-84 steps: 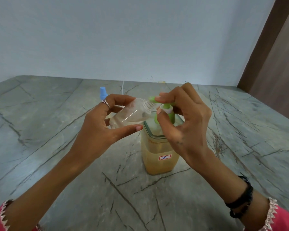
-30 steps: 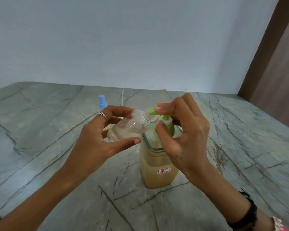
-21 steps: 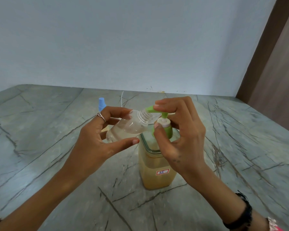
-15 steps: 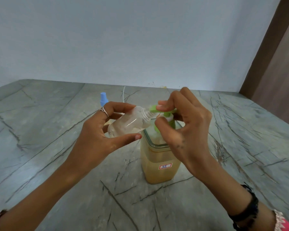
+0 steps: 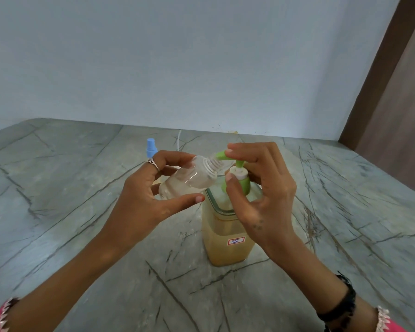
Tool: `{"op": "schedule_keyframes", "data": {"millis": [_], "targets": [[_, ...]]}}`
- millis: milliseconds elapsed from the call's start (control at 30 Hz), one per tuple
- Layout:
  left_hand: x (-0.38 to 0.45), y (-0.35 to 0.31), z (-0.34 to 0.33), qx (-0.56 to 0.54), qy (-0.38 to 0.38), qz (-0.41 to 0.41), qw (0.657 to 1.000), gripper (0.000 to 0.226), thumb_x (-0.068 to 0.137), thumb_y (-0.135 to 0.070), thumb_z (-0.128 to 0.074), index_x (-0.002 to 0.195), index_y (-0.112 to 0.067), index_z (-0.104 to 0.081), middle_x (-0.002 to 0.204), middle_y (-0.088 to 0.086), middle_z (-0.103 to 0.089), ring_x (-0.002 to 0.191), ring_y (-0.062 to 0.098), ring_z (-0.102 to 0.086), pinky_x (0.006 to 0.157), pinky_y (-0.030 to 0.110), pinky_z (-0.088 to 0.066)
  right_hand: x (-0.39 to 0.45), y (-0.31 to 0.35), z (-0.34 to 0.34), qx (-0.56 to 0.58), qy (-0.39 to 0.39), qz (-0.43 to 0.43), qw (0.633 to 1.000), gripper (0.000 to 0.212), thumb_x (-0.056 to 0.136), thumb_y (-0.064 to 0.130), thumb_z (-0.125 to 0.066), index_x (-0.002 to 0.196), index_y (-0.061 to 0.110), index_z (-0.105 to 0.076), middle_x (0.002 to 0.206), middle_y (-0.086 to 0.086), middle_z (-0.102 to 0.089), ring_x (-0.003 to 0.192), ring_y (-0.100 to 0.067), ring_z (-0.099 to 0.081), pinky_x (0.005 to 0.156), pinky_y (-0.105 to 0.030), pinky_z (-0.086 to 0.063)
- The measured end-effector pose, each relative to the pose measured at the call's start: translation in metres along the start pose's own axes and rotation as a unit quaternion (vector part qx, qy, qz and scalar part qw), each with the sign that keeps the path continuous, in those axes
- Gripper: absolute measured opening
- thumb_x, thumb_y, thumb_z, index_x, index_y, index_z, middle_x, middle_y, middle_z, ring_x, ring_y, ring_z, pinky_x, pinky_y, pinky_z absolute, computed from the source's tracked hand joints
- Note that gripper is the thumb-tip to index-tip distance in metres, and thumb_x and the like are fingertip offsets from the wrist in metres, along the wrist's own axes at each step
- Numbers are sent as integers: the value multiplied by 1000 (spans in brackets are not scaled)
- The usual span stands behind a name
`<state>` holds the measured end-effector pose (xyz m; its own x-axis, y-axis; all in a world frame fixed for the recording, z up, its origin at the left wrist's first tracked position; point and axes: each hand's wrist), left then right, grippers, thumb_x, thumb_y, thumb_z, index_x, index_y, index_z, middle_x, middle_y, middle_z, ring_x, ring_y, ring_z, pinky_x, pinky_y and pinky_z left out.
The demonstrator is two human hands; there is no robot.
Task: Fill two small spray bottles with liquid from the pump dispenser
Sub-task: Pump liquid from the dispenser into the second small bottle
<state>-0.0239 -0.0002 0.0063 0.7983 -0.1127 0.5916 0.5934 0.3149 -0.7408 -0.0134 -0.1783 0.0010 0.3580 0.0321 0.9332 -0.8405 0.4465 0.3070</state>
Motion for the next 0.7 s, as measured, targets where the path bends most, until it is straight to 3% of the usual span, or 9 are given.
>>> {"op": "schedule_keyframes", "data": {"millis": [100, 233, 333, 467, 567, 700], "targets": [[0, 0, 0, 2, 3, -2, 1000, 49, 54, -49, -73, 100, -41, -59, 102, -21, -63, 97, 4, -59, 74, 12, -50, -3, -1, -1, 11, -4, 1, 1000, 25, 82, 7, -58, 104, 18, -57, 106, 6, -54, 88, -3, -59, 60, -30, -53], [-1, 0, 1, 16, 11, -8, 1000, 49, 55, -49, -73, 101, -40, -58, 101, -24, -62, 95, 1, -59, 73, 12, -50, 3, 0, -2, 10, -16, -31, 999, 11, 75, 11, -57, 83, 7, -62, 86, 11, -50, 78, 6, -56, 58, -16, -48], [-2, 0, 1, 12, 16, -5, 1000, 49, 56, -49, -73, 102, -40, -57, 102, -26, -61, 95, 0, -58, 72, 13, -51, 4, 1, -3, 0, -25, -38, 999, 12, 72, 12, -56, 74, 2, -61, 79, 11, -50, 76, 9, -55, 57, -10, -42], [-2, -1, -1, 1, 20, 4, 1000, 53, 55, -44, -79, 102, -39, -57, 103, -22, -61, 96, 3, -59, 70, 14, -52, 1, 1, -3, -6, -28, -27, 999, 14, 74, 9, -56, 85, 4, -63, 86, 5, -53, 72, -1, -55, 55, -14, -42], [-2, -1, -1, -11, 15, 9, 1000, 48, 58, -36, -78, 102, -38, -57, 103, -20, -61, 96, 5, -59, 67, 14, -52, -1, 0, -2, 0, -18, -13, 1000, 21, 78, 6, -56, 98, 8, -61, 98, 6, -55, 78, -10, -60, 59, -20, -48], [-2, -2, -1, -2, 11, 5, 1000, 50, 57, -42, -79, 101, -41, -56, 104, -23, -60, 97, 2, -58, 67, 12, -51, -5, -3, -1, 28, -7, -6, 1000, 29, 84, 6, -55, 111, 16, -56, 111, 10, -54, 93, -12, -63, 71, -24, -52]]}}
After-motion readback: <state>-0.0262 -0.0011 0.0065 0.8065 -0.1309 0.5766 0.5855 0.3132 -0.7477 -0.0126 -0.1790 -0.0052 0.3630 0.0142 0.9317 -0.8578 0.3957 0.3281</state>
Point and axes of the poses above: each hand's wrist, its own x-axis towards the middle knuckle, its own z-axis out of the back of the hand, y = z × x
